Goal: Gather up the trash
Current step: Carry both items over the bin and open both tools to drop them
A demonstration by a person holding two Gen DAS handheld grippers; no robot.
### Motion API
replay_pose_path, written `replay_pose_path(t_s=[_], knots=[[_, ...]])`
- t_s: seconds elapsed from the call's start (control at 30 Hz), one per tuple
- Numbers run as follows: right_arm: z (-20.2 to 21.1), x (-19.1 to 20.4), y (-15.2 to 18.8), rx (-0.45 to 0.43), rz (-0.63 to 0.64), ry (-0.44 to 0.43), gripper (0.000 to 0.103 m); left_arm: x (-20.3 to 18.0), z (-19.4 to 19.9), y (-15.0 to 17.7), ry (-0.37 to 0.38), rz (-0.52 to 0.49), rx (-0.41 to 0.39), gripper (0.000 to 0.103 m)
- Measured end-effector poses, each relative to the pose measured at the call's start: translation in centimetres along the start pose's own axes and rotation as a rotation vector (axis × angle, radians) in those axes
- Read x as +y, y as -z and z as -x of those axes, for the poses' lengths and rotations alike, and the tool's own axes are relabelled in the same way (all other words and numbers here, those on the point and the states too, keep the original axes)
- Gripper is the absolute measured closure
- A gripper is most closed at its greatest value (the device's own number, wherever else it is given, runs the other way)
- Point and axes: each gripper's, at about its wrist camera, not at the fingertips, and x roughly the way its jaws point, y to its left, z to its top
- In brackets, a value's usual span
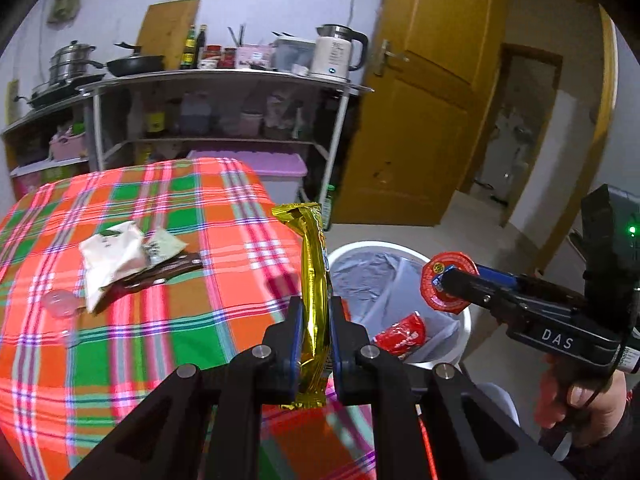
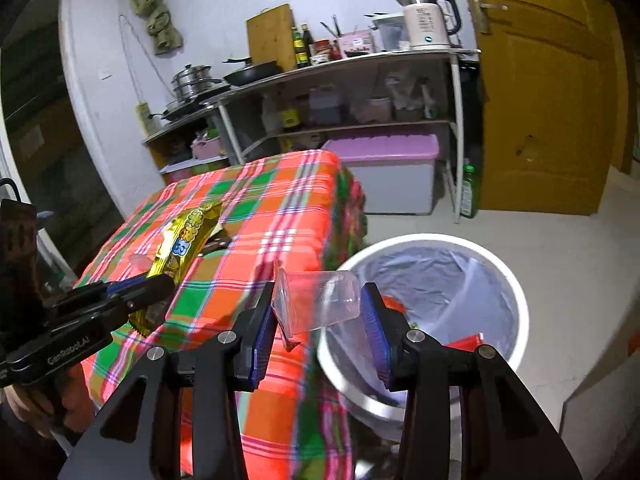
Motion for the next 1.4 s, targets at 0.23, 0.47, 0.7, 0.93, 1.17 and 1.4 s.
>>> replay_pose_path(t_s=[0.23, 0.47, 0.7, 0.93, 1.17, 1.4], knots=[[-0.1, -2.5, 0.4, 0.012, -0.044, 0.031, 0.060, -1.8, -2.4, -0.5, 0.036, -0.029, 0.030, 0.091], [-0.7, -4.8, 0.8, 0.030, -0.084, 0.055, 0.060, -3.2, -5.3, -0.7, 0.067, -0.048, 0.076, 0.091], [-1.6, -6.9, 1.2, 0.061, -0.120, 0.077, 0.060, -4.8, -8.1, -0.9, 0.094, -0.070, 0.119, 0.091], [-2.8, -8.7, 1.8, 0.097, -0.158, 0.093, 0.060, -5.5, -11.0, -0.8, 0.114, -0.071, 0.173, 0.091], [-3.9, -10.0, 2.4, 0.134, -0.185, 0.095, 0.060, -5.3, -13.2, -0.6, 0.114, -0.050, 0.222, 0.090], [-4.7, -10.2, 2.4, 0.146, -0.181, 0.083, 0.058, -5.5, -14.4, -0.6, 0.136, -0.026, 0.252, 0.071]])
